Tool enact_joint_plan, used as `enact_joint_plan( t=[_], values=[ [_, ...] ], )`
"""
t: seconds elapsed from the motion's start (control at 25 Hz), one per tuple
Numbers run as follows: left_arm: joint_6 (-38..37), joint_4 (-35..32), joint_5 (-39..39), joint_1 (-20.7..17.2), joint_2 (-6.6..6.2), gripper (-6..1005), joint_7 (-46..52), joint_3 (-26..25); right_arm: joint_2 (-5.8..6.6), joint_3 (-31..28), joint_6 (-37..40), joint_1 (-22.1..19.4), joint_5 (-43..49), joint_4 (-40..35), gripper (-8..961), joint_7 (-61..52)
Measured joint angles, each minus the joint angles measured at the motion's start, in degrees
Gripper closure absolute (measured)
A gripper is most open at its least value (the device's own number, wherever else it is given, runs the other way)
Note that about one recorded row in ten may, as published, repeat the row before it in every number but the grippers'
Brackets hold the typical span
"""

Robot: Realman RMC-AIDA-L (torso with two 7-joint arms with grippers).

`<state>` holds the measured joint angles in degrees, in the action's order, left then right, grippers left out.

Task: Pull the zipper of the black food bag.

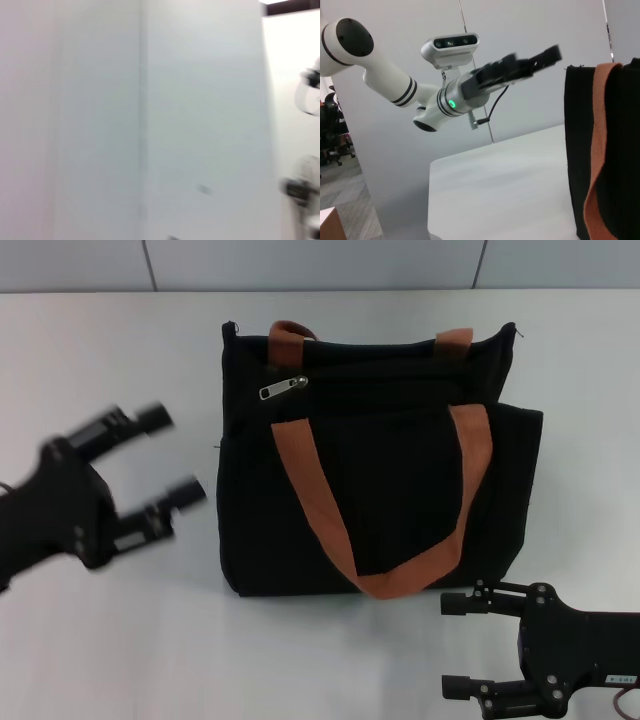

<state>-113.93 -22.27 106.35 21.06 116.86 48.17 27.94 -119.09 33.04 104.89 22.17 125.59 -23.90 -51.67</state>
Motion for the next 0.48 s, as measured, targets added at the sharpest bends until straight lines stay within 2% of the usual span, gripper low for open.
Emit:
enact_joint_plan(
  t=[0.04,0.08,0.12,0.16,0.2,0.32,0.36,0.4,0.48],
  values=[
    [0.1,0.2,-0.2,-0.1,0.11,208,0.1,-3.1,0.0,0.0,0.0,0.0,0.0,0.0,167,0.0],
    [0.1,0.2,-0.2,-0.1,0.11,209,0.1,-3.1,0.0,0.0,0.0,0.0,0.0,0.0,168,0.0],
    [1.3,0.7,-0.4,0.1,0.0,209,0.2,-6.8,0.01,0.0,0.0,0.0,0.0,0.0,169,0.0],
    [1.3,0.7,-0.4,0.1,0.0,210,0.2,-6.8,0.01,0.0,0.0,0.0,0.0,0.0,170,0.0],
    [5.1,1.2,-0.5,0.6,-0.57,211,0.2,-8.9,0.03,0.0,0.0,0.0,0.0,0.0,171,0.0],
    [10.6,1.0,0.1,1.6,-0.92,213,0.4,-8.8,0.07,0.0,0.0,0.0,-0.1,0.0,173,0.0],
    [10.6,1.0,0.1,1.6,-0.92,214,0.4,-8.8,0.07,0.0,0.0,0.0,-0.1,0.0,174,0.0],
    [14.6,0.9,1.4,2.8,-0.92,215,0.4,-8.3,0.08,0.0,0.0,0.0,-0.1,0.0,175,0.0],
    [17.7,0.8,2.4,3.8,-0.66,216,0.2,-8.0,0.08,0.0,0.0,0.0,-0.1,0.0,177,0.0]
  ],
)
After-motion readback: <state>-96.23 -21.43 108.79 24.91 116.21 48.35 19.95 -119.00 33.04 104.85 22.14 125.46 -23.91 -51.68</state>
